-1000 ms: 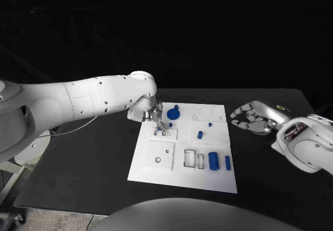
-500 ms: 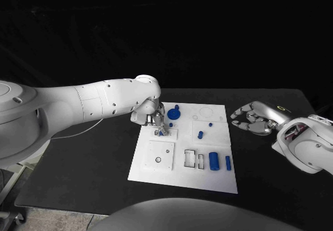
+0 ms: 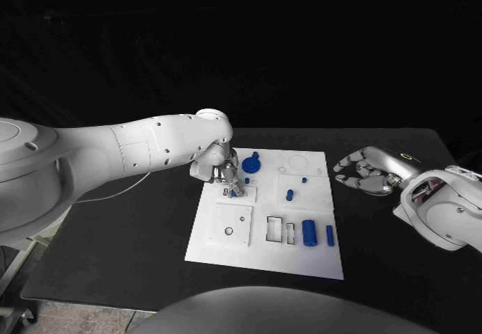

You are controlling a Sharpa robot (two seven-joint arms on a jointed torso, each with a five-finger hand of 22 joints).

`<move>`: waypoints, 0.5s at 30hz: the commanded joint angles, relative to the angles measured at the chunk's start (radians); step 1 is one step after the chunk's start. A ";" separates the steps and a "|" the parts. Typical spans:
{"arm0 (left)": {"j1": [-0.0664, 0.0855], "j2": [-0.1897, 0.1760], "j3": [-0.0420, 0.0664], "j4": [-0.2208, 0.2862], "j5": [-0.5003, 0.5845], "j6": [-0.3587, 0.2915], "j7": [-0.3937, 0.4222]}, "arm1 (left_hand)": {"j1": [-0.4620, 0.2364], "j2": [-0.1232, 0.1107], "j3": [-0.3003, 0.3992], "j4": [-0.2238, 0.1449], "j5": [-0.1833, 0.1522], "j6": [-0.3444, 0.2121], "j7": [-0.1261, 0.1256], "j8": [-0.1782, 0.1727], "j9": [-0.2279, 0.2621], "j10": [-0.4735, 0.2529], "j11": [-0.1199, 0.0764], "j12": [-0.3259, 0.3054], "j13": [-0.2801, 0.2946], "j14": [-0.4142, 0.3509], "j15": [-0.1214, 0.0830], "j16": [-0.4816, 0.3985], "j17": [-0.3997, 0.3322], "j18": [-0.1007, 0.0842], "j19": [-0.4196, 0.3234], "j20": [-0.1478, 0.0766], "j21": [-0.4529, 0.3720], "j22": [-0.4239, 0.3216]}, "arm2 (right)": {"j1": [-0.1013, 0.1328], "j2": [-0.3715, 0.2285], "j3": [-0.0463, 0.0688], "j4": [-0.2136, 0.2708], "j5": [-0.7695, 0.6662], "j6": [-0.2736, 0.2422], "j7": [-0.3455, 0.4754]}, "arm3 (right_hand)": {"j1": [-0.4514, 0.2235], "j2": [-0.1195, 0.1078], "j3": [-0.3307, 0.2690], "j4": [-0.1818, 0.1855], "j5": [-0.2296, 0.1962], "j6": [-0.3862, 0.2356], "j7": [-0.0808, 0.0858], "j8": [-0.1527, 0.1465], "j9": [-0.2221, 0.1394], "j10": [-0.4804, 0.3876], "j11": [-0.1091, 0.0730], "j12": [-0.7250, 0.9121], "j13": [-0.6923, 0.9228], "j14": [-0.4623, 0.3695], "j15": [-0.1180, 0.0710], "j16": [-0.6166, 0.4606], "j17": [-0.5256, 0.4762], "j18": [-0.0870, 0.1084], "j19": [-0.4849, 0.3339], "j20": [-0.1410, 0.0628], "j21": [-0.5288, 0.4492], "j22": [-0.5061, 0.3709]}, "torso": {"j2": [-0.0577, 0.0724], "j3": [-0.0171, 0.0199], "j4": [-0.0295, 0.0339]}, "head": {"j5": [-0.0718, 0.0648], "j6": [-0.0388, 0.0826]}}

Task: Assemble the parts on the task board

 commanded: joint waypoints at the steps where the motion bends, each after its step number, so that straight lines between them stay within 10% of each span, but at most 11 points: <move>1: -0.003 0.003 -0.001 -0.002 0.002 -0.001 -0.004 | -0.008 0.002 0.008 -0.001 -0.007 0.000 0.007 -0.006 -0.002 0.083 0.010 -0.005 0.247 0.105 0.007 0.002 0.263 0.015 -0.006 -0.002 -0.007 0.176 | 0.000 0.000 0.000 0.000 0.002 0.012 -0.005 | 0.007 0.002 0.006 0.000 0.006 0.006 0.002 -0.006 -0.002 0.052 0.006 -0.003 0.209 0.056 0.004 -0.007 0.059 0.019 -0.006 -0.002 -0.003 -0.001 | 0.000 0.0000 -0.0001 | -0.001 0.000; 15: -0.008 0.002 -0.001 -0.009 -0.028 -0.004 -0.005 | -0.036 0.014 0.033 -0.003 -0.046 -0.001 0.013 -0.024 -0.010 0.078 0.016 -0.009 0.244 0.105 0.012 0.002 0.263 0.017 -0.011 0.004 -0.016 0.176 | -0.003 0.004 0.000 -0.004 0.005 0.020 -0.004 | 0.008 0.002 0.007 -0.001 0.007 0.006 0.002 -0.006 -0.002 0.052 0.006 -0.004 0.208 0.055 0.005 -0.008 0.058 0.020 -0.007 -0.001 -0.005 -0.001 | 0.000 -0.0003 -0.0003 | 0.004 0.000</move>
